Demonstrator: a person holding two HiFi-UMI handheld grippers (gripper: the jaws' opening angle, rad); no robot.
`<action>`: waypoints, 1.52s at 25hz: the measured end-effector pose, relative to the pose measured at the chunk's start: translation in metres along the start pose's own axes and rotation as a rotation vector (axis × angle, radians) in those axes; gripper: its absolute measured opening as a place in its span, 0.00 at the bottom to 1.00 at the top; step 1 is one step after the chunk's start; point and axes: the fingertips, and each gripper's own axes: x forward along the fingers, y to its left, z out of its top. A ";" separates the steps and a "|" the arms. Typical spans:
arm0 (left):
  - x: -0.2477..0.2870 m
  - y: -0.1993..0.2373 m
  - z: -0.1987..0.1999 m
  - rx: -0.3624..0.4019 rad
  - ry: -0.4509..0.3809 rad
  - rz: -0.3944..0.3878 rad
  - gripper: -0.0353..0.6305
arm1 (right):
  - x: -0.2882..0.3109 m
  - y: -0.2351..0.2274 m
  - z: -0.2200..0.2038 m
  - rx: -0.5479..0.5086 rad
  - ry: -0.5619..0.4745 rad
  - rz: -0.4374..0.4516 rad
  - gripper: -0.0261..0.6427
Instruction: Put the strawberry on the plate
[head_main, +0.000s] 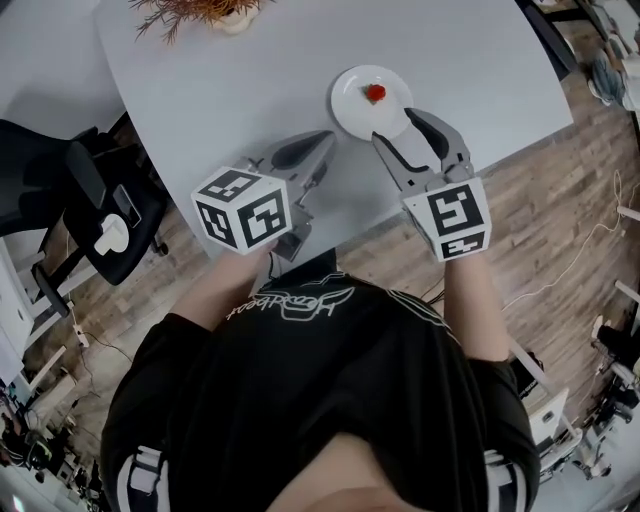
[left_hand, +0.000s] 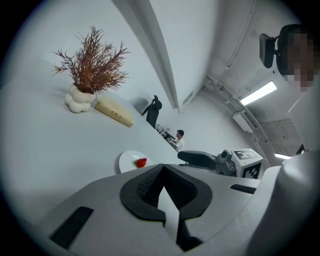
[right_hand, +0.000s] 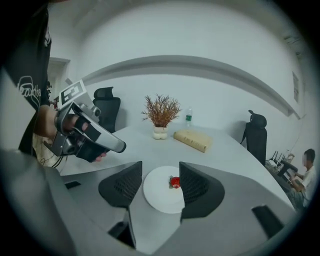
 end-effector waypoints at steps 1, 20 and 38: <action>-0.003 -0.008 -0.001 0.006 -0.004 -0.007 0.06 | -0.012 0.003 0.004 -0.003 -0.016 -0.011 0.34; -0.117 -0.230 -0.066 0.196 -0.112 -0.197 0.06 | -0.270 0.118 0.023 0.093 -0.308 -0.028 0.11; -0.166 -0.310 -0.125 0.355 -0.057 -0.214 0.06 | -0.337 0.179 -0.016 0.326 -0.333 0.124 0.07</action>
